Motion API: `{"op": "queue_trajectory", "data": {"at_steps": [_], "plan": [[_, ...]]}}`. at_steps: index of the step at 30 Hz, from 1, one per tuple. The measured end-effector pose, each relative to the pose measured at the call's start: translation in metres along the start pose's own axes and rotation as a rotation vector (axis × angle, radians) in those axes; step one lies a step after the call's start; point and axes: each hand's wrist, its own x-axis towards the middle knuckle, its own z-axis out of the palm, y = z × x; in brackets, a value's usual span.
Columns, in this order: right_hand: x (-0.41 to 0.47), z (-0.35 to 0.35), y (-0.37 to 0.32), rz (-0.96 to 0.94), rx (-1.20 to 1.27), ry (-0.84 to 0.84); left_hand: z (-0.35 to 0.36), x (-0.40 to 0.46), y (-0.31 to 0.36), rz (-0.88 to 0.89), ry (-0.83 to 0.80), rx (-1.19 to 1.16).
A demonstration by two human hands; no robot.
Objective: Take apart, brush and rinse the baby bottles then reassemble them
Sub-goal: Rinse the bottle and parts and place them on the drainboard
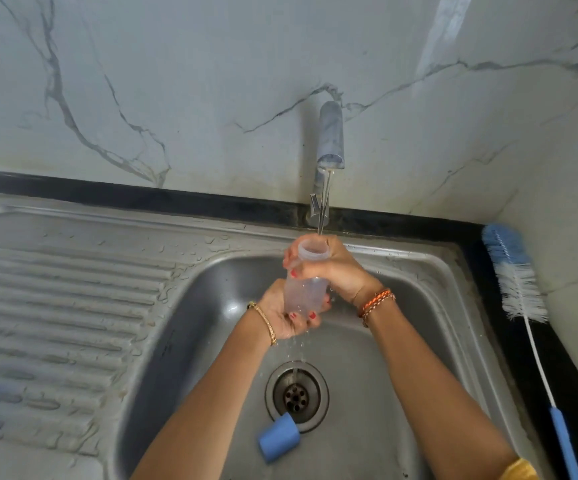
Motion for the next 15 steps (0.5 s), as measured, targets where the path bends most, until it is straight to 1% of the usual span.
{"op": "queue_trajectory", "data": {"at_steps": [3, 4, 5, 6, 7, 10, 11, 12, 13, 14, 15], "plan": [[0.007, -0.008, -0.003, -0.008, 0.071, -0.123, 0.002, -0.004, 0.007, 0.0, 0.009, 0.093], [0.008, -0.01, -0.002, -0.004, 0.102, -0.135, 0.003, -0.005, 0.008, 0.01, 0.041, 0.112], [0.009, -0.01, -0.001, -0.007, 0.128, -0.113, 0.005, -0.006, 0.009, 0.041, 0.083, 0.102], [0.009, -0.007, 0.003, -0.003, 0.139, -0.034, 0.008, -0.004, 0.009, 0.099, 0.152, 0.063], [0.01, -0.004, 0.007, 0.007, 0.158, 0.081, 0.01, 0.0, 0.009, 0.17, 0.225, 0.006], [0.014, 0.016, 0.01, 0.112, 0.33, 0.537, 0.019, 0.016, 0.001, 0.38, 0.474, -0.143], [0.014, 0.02, 0.012, 0.176, 0.408, 0.696, 0.022, 0.019, -0.005, 0.47, 0.547, -0.137], [0.014, 0.023, 0.016, 0.255, 0.475, 0.842, 0.022, 0.022, -0.012, 0.625, 0.672, -0.043], [0.014, 0.023, 0.022, 0.324, 0.557, 0.944, 0.021, 0.023, -0.018, 0.859, 0.82, 0.102], [0.013, 0.024, 0.025, 0.383, 0.654, 0.978, 0.018, 0.022, -0.023, 1.095, 0.899, 0.288], [0.012, 0.023, 0.029, 0.412, 0.77, 0.937, 0.015, 0.022, -0.027, 1.267, 0.899, 0.45]]}}
